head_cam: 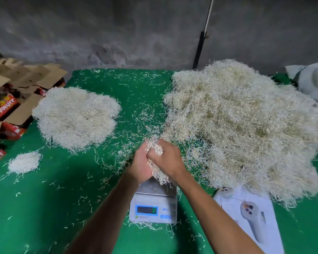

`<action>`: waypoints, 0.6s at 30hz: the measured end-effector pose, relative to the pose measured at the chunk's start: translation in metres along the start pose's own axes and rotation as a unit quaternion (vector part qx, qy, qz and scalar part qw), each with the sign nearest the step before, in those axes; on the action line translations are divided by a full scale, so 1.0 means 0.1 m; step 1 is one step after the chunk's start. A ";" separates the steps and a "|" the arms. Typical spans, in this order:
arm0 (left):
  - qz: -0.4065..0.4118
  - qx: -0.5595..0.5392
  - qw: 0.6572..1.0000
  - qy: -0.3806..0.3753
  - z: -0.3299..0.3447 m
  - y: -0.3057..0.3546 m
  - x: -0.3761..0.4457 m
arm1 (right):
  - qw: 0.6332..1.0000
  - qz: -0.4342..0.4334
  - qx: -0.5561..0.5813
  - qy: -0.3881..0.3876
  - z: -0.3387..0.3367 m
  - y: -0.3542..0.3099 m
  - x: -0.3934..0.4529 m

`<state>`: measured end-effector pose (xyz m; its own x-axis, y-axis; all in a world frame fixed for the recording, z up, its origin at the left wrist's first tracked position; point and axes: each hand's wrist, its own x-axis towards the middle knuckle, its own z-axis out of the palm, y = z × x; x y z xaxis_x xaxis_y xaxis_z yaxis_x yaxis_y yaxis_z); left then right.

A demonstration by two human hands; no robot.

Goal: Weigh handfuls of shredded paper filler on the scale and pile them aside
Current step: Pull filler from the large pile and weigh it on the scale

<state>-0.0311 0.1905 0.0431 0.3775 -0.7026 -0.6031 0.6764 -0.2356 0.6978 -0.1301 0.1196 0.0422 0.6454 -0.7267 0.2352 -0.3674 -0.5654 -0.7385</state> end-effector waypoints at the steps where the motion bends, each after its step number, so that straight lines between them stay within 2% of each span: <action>1: -0.015 0.026 0.999 -0.017 -0.06 -0.07 -0.06 | 0.999 0.025 0.046 -0.013 0.02 -0.01 -0.01; 3: -0.031 0.047 0.998 -0.023 -0.22 -0.21 -0.12 | 0.988 0.069 0.134 -0.034 0.05 0.00 -0.04; 4: -0.045 0.030 0.998 -0.023 -0.31 -0.25 -0.12 | 0.988 0.066 0.136 -0.029 0.06 0.00 -0.06; 7: -0.056 -0.004 0.998 -0.010 -0.49 -0.28 -0.16 | 1.000 -0.010 -0.020 -0.006 0.11 -0.02 -0.12; 9: -0.050 -0.030 0.998 -0.001 -0.60 -0.25 -0.19 | 0.996 -0.028 -0.047 -0.074 0.15 0.00 -0.13; 11: -0.010 0.067 0.998 -0.016 -0.73 -0.28 -0.17 | 0.988 0.004 -0.005 -0.151 0.21 0.04 -0.13; 12: -0.026 0.076 0.997 -0.001 -0.77 -0.29 -0.08 | 0.987 0.025 0.012 -0.159 0.24 0.08 -0.13; 15: 0.024 0.172 0.979 0.107 -0.91 -0.31 -0.01 | 0.994 0.079 0.027 -0.066 0.28 0.15 -0.15; 17: 0.043 0.295 0.950 0.096 -0.98 -0.35 -0.05 | 0.991 0.126 0.030 -0.033 0.29 0.23 -0.20; 18: 0.047 0.339 0.934 0.102 -1.00 -0.37 -0.04 | 0.985 0.164 0.033 -0.052 0.29 0.26 -0.23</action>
<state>0.0057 0.2689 -0.0192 0.5742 -0.6160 -0.5393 0.1038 -0.5986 0.7943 -0.1351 0.1334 -0.0006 0.5660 -0.8199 -0.0857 -0.5246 -0.2780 -0.8047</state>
